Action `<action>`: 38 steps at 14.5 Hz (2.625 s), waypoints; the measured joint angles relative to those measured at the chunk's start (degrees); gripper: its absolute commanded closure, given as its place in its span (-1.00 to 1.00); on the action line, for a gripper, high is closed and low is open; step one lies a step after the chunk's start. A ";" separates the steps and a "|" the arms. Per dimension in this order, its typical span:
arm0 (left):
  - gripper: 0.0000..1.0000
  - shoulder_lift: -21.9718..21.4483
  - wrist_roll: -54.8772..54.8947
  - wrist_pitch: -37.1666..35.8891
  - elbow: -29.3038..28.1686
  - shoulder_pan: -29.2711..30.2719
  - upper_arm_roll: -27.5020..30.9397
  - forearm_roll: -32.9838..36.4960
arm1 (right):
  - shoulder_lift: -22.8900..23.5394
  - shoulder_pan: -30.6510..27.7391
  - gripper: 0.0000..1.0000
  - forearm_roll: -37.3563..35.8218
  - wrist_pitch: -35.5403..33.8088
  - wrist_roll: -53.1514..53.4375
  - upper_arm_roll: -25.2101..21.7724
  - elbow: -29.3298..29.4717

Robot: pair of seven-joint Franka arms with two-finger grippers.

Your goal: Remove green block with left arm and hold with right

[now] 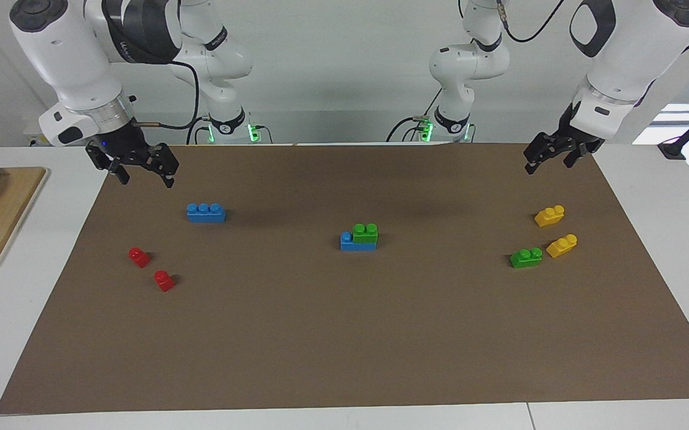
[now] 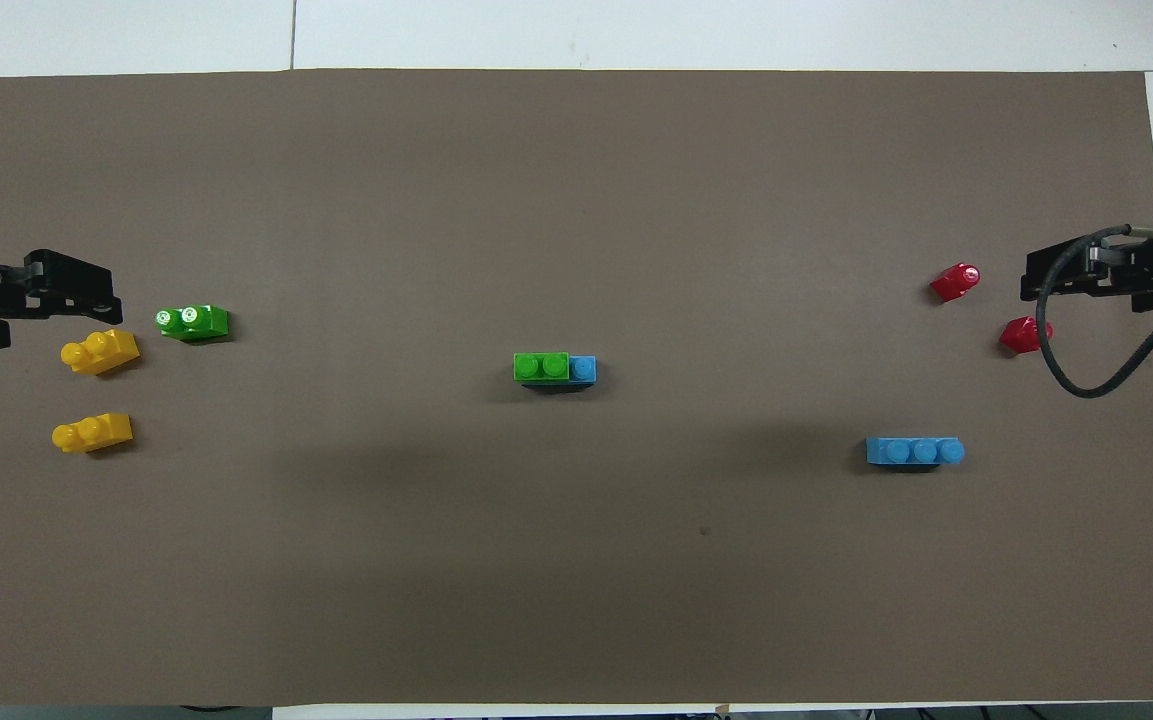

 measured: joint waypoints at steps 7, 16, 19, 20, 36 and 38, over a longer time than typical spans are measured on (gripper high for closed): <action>-1.00 0.00 0.00 0.00 0.00 0.00 -0.10 0.00 | 0.00 -0.15 -1.00 0.00 0.10 0.00 -0.01 0.00; -1.00 0.10 0.00 -0.31 -0.09 -0.01 -0.31 0.00 | 0.00 -0.15 -1.00 0.00 0.12 0.00 -0.02 0.00; -1.00 0.10 -0.01 -0.31 -0.46 -0.18 -0.81 0.00 | 0.00 -0.16 -1.00 0.00 0.12 0.00 -0.03 -0.02; -1.00 0.04 -0.01 -0.30 -0.83 -0.30 -1.06 -0.01 | 0.00 -0.16 -1.00 0.00 0.12 0.00 -0.03 -0.02; -1.00 -1.55 -54.75 13.34 -12.17 -12.27 -1.80 -4.31 | 0.00 -0.18 -1.00 0.00 0.12 0.30 -0.04 -0.23; -1.00 -1.55 -62.47 15.44 -12.34 -12.77 -1.79 -5.40 | -0.04 -0.19 -0.99 0.00 1.29 4.86 -0.04 -1.00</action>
